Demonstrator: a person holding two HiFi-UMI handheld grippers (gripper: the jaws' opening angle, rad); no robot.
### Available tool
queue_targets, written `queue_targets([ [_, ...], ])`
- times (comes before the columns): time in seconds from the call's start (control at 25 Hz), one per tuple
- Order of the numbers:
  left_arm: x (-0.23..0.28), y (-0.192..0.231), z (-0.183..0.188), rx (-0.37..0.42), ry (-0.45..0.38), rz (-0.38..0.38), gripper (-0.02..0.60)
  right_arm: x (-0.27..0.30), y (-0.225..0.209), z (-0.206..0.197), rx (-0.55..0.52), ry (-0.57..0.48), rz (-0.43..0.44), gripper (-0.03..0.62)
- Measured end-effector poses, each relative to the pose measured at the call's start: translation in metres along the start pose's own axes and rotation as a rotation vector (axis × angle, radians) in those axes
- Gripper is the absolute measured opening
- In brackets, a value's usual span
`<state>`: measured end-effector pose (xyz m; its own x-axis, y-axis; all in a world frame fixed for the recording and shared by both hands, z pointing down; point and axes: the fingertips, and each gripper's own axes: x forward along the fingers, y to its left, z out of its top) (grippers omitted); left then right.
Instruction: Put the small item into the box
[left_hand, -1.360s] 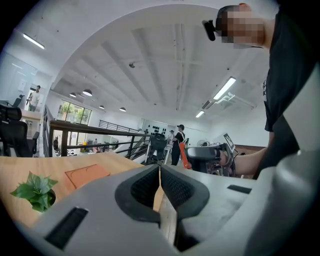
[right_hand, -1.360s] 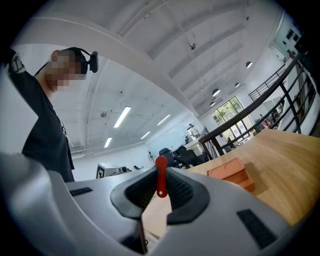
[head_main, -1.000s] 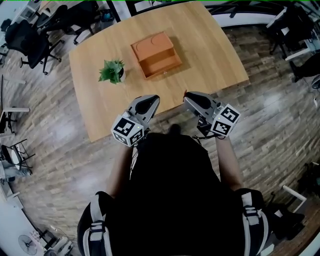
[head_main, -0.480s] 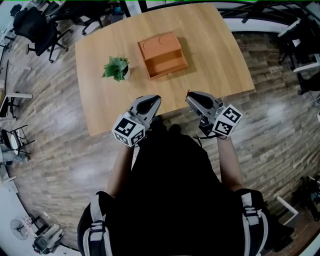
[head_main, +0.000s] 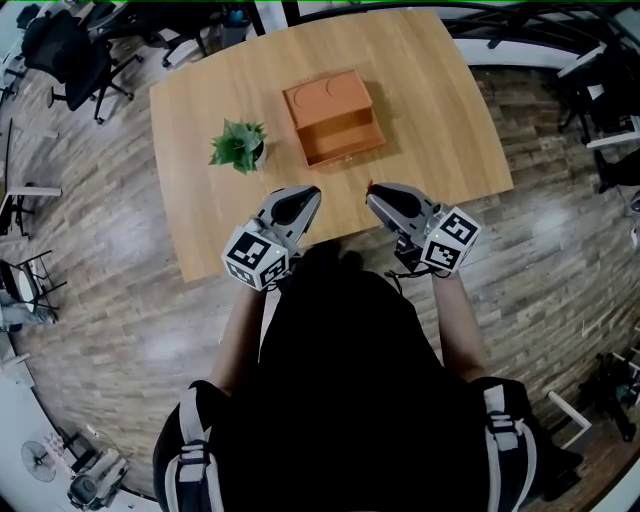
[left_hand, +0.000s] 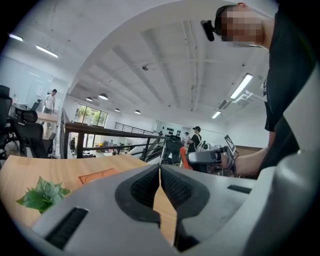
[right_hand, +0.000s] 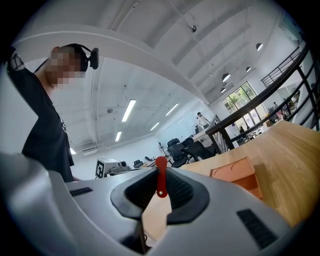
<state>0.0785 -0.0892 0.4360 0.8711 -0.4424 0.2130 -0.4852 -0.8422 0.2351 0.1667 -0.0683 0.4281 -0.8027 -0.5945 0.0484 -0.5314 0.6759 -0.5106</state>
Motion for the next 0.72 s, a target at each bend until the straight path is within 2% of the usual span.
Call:
queue_targets([
  [0.72, 0.007, 0.086, 0.005, -0.039, 0.005, -0.063, 0.031, 0.083, -0.039, 0.005, 0.005, 0.048, -0.058, 0.066],
])
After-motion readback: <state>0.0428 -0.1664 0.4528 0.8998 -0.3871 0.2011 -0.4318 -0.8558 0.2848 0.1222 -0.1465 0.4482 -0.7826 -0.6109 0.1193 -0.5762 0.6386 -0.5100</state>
